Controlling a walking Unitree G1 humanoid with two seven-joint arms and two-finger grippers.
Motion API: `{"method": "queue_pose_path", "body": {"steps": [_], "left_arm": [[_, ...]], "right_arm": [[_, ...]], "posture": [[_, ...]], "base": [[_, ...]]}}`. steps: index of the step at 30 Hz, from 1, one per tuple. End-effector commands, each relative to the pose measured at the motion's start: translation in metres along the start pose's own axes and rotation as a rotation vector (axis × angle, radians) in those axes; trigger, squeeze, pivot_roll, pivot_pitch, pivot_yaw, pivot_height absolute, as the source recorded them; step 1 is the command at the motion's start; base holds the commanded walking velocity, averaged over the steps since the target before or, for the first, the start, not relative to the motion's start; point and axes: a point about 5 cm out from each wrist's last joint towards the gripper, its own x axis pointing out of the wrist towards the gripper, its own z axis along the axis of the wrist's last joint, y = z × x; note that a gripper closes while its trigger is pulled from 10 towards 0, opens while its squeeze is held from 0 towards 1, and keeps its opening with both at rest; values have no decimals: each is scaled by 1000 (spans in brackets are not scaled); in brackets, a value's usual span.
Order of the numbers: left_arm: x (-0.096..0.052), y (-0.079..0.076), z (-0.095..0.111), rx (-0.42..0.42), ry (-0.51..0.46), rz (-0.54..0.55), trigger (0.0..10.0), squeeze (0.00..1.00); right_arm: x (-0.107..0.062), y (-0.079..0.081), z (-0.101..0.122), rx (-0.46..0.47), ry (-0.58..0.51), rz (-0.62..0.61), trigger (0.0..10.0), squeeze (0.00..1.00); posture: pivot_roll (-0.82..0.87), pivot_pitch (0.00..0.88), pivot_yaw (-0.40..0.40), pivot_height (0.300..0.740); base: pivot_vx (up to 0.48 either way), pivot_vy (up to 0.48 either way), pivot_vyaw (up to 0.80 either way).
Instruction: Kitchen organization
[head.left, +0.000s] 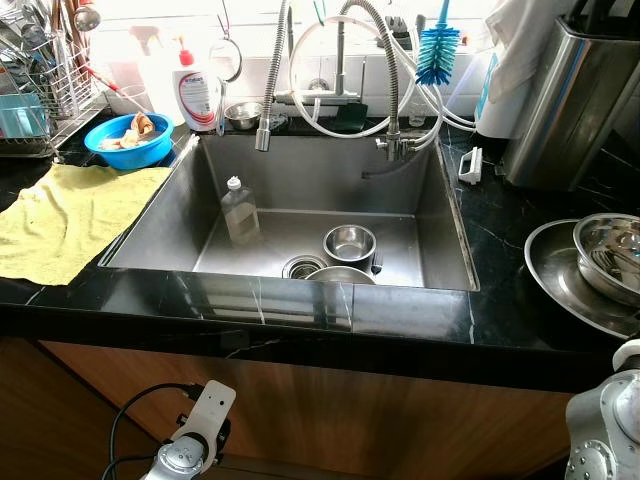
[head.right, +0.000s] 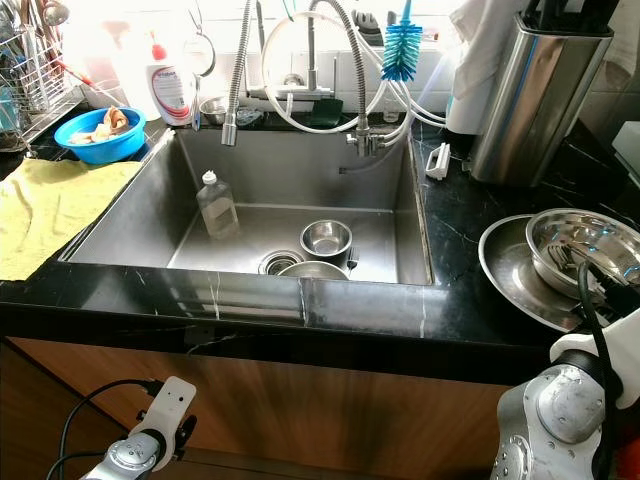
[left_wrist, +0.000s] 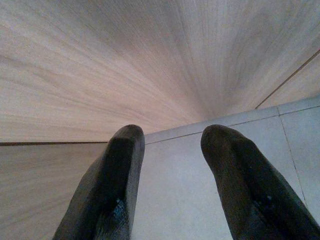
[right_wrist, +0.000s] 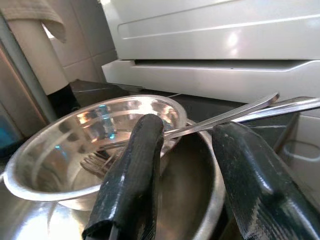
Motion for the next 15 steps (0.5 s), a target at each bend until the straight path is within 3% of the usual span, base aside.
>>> {"method": "queue_pose_path", "body": {"steps": [1,7,15], "left_arm": [[-1,4,-1,12,3,11,10000,0],[0,4,-1,13,2,13,10000,0],[0,4,-1,13,1,15,10000,0]], "right_arm": [[-2,11,-5,18,48,60,10000,0],[-10,29,-15,22,109,207,10000,0],[-11,33,-14,25,106,250,10000,0]], "posture": [[-135,0,54,740],[-134,0,53,740],[-135,0,53,740]], "base": [[0,0,0],[0,0,0],[0,0,0]]}}
